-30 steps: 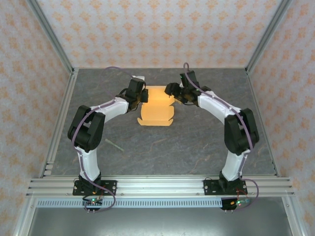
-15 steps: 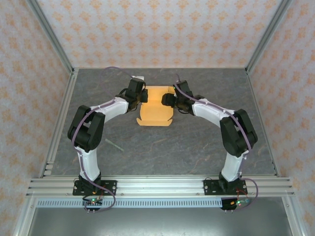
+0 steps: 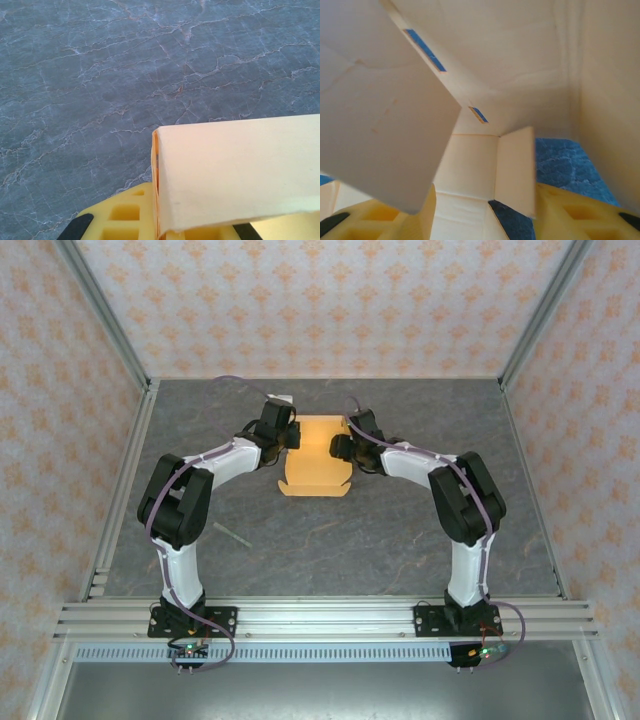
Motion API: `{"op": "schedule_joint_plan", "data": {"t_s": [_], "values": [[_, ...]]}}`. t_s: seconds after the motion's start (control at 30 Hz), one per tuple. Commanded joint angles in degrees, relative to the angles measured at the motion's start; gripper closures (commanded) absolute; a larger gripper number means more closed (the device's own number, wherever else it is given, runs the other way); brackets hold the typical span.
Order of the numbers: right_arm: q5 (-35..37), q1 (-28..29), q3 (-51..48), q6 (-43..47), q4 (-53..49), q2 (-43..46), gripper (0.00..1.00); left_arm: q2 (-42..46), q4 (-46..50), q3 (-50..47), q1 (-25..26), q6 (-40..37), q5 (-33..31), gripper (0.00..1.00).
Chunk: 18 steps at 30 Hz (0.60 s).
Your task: Fold the paper box
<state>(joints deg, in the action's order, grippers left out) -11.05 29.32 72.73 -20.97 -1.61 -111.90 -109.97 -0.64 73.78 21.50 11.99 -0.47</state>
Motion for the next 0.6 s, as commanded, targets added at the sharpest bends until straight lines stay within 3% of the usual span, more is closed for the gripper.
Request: {"op": "schedule_joint_plan", "data": {"t_s": [0.0,0.27,0.57], "values": [[-1.76,-0.03,1.13,1.45,5.23,-0.01,0.51,2.92,0.25,1.13,0.17,0.5,0.16,1.0],[-4.17,0.56,-0.16,3.14,8.04,0.19,0.64,3.01,0.11,0.84,0.12,0.45,0.47,1.0],[-8.75,0.56,0.7,3.97,7.12,-0.92,0.68,3.1,0.3,0.67,0.12,0.45,-0.03,1.0]]}}
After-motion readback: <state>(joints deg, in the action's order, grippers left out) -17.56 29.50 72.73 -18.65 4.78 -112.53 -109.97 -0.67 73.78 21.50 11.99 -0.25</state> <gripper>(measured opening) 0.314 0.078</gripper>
